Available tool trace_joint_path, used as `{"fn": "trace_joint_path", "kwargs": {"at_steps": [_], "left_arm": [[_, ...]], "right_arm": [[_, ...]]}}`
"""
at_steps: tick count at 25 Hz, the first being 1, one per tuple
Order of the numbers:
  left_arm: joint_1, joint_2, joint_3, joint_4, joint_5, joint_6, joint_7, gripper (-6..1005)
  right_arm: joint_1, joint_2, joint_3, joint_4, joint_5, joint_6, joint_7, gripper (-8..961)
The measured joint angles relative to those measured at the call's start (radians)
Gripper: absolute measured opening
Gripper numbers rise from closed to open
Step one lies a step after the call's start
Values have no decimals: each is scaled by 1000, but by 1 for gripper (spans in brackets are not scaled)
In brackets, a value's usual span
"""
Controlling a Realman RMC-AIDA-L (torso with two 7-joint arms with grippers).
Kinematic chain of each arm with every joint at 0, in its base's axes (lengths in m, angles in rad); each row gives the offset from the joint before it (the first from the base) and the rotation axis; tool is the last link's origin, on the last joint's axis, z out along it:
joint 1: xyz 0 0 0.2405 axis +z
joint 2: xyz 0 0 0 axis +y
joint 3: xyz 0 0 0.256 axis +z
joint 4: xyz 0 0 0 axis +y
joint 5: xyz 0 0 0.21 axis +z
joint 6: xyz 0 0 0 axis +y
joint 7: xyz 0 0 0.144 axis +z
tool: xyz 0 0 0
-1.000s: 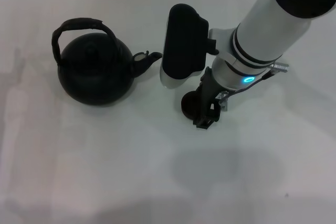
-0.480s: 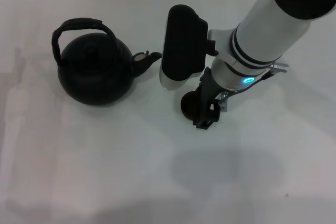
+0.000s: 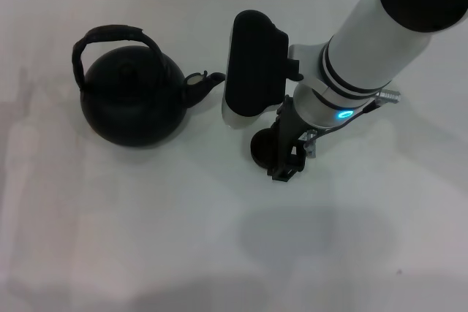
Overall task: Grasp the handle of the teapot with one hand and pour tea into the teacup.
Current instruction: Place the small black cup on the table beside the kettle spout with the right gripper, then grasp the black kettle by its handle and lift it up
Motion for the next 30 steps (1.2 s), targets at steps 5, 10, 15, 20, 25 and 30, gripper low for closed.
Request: {"fn": "trace_joint_path", "kwargs": {"at_steps": [5, 10, 15, 20, 25, 30], "left_arm": [[0, 0, 0, 0, 0, 0, 0, 847], [0, 0, 0, 0, 0, -1, 0, 846], [3, 0, 0, 0, 0, -1, 0, 846], [3, 0, 0, 0, 0, -1, 0, 847], [4, 0, 0, 0, 0, -1, 0, 847], [5, -1, 0, 0, 0, -1, 0, 847]], "right_arm": [[-1, 0, -3, 2, 0, -6, 2, 729], [-2, 0, -20, 2, -1, -13, 5, 751], [-3, 0, -17, 0, 3, -14, 6, 860], [-13, 0, -2, -4, 6, -28, -2, 874], [-28, 0, 15, 2, 32, -47, -18, 874], [-90, -2, 122, 1, 115, -58, -114, 874]]}}
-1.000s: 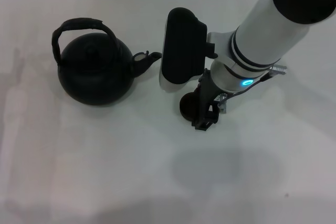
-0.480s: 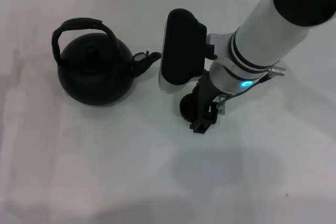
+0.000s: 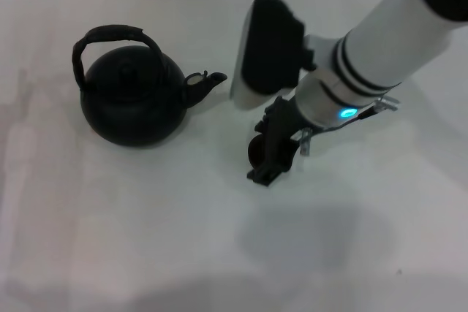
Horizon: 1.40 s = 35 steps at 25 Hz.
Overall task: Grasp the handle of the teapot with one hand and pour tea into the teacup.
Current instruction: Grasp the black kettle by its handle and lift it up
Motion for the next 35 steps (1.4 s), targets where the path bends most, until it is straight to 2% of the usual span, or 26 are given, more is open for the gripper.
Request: {"fn": "trace_joint_path", "kwargs": {"at_steps": [10, 17, 21, 22, 23, 24, 25, 31, 33, 35], "left_arm": [[0, 0, 0, 0, 0, 0, 0, 846], [0, 1, 0, 0, 0, 0, 0, 847], [-2, 2, 0, 1, 0, 0, 0, 846], [-2, 2, 0, 2, 0, 0, 0, 846], [-3, 3, 0, 5, 0, 0, 0, 846], [-3, 3, 0, 5, 0, 0, 0, 846], [-2, 3, 0, 6, 0, 0, 0, 846], [-1, 3, 0, 7, 0, 0, 0, 846], [0, 3, 0, 7, 0, 0, 0, 846], [3, 3, 0, 6, 0, 0, 0, 846]], "right_arm": [[-120, -6, 238, 12, 129, -30, -208, 874], [-134, -10, 447, 133, 300, 93, -390, 874], [-157, -10, 576, 197, 412, 100, -469, 874], [-165, -10, 616, 220, 452, 101, -497, 874], [-178, -10, 705, 293, 560, 99, -557, 874], [-178, -10, 705, 293, 560, 99, -557, 874], [-182, -11, 748, 339, 626, 99, -591, 874], [-190, -12, 1045, 695, 933, 76, -789, 874], [-202, -11, 1108, 770, 999, 49, -876, 874], [-222, -7, 1131, 792, 1037, 2, -987, 874]]}}
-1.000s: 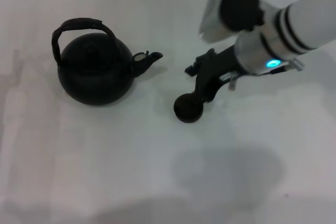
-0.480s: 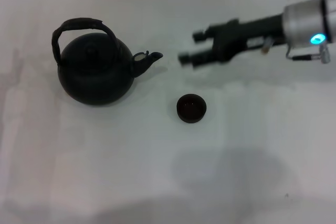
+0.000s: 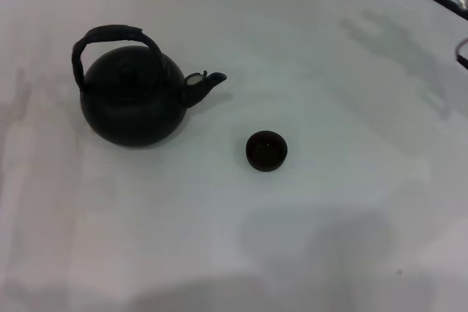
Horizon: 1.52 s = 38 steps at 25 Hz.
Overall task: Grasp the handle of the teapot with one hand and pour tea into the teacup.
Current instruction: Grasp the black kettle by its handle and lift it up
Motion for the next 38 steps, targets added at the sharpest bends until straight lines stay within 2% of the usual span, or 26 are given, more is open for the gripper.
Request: {"fn": "trace_joint_path", "kwargs": {"at_steps": [4, 7, 12, 16, 20, 25, 29, 38], "left_arm": [[4, 0, 0, 1, 0, 0, 0, 847], [11, 0, 1, -1, 4, 0, 0, 847], [52, 0, 5, 3, 82, 8, 7, 847], [86, 0, 62, 7, 109, 14, 10, 847], [122, 1, 213, 39, 113, 27, 12, 847], [120, 0, 318, 54, 114, 40, 18, 846], [109, 0, 346, 56, 114, 41, 19, 846], [52, -2, 348, 57, 115, 15, 21, 847]], "right_arm": [[-20, 8, 3, 45, 88, -119, -357, 874], [-9, 9, 3, 157, 259, -184, -662, 874], [-15, 9, 5, 270, 558, -179, -898, 874], [-26, 3, 19, 267, 602, -183, -919, 874], [-23, 0, 80, 264, 604, -191, -920, 874], [-10, 0, 99, 264, 603, -196, -921, 874], [-4, 0, 99, 264, 600, -203, -921, 874], [-3, 1, 98, 262, 598, -203, -921, 874]]}}
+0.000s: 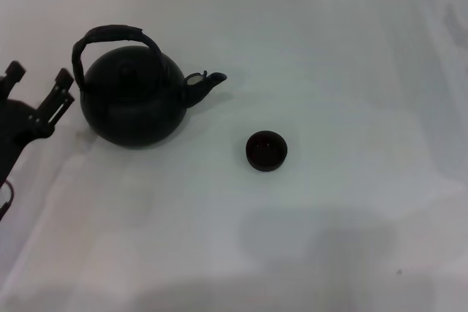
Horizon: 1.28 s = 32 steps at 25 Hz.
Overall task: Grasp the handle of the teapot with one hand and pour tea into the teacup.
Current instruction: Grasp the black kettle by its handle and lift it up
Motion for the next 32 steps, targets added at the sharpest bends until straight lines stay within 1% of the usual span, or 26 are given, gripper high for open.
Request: {"fn": "trace_joint_path", "kwargs": {"at_steps": [3, 8, 20, 26, 31, 32], "left_arm": [[-29, -1, 1, -5, 0, -15, 0, 847], [-51, -1, 2, -3, 27, -40, 1, 847], [-64, 0, 1, 1, 34, -117, 1, 847], [-69, -1, -3, 1, 30, -120, 1, 847], [-78, 0, -3, 1, 25, -121, -5, 766], [-79, 0, -4, 1, 25, -121, -6, 735]], "right_arm": [[0, 1, 0, 1, 0, 5, 1, 874], [0, 3, 1, 1, 0, 6, 2, 874], [0, 5, 2, 5, 3, 10, 6, 874], [0, 3, 2, 5, 3, 11, 16, 874], [0, 3, 2, 3, 2, 11, 16, 874], [0, 3, 2, 3, 2, 11, 16, 874]]}}
